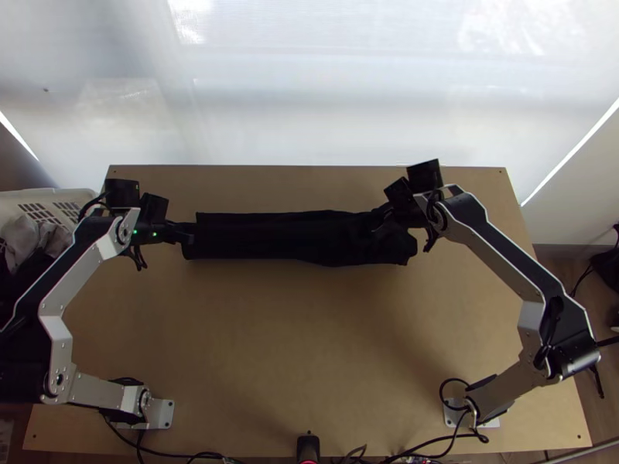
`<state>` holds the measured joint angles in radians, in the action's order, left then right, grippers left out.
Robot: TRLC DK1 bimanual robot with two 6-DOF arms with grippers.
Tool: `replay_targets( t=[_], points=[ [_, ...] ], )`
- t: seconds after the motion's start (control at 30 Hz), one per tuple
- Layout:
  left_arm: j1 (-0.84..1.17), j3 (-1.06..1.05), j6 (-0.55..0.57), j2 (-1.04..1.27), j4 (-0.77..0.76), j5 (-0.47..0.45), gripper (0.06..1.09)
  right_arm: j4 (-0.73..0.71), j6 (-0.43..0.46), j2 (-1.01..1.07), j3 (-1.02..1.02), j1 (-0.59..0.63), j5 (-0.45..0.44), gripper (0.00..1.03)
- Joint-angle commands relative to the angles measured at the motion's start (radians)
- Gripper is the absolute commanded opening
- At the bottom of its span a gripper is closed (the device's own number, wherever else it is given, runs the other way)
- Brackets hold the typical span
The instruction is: Fold the t-shirt
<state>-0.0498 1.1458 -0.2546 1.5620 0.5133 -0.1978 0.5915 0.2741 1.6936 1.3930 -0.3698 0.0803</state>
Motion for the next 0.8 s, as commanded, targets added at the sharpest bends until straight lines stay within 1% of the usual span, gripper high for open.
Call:
replay_targets(
  t=[0.0, 0.3, 0.77],
  points=[
    [0.001, 0.057, -0.005, 0.104, -0.022, 0.018, 0.09, -0.002, 0.000, 0.106, 0.086, 0.017, 0.001, 0.03],
    [0.016, 0.129, -0.006, 0.196, -0.047, 0.029, 0.09, -0.024, 0.002, 0.204, 0.112, 0.037, -0.001, 0.03],
    [0.021, 0.218, -0.011, 0.325, -0.062, 0.051, 0.09, -0.025, 0.017, 0.333, 0.241, 0.066, -0.005, 0.03]
  ],
)
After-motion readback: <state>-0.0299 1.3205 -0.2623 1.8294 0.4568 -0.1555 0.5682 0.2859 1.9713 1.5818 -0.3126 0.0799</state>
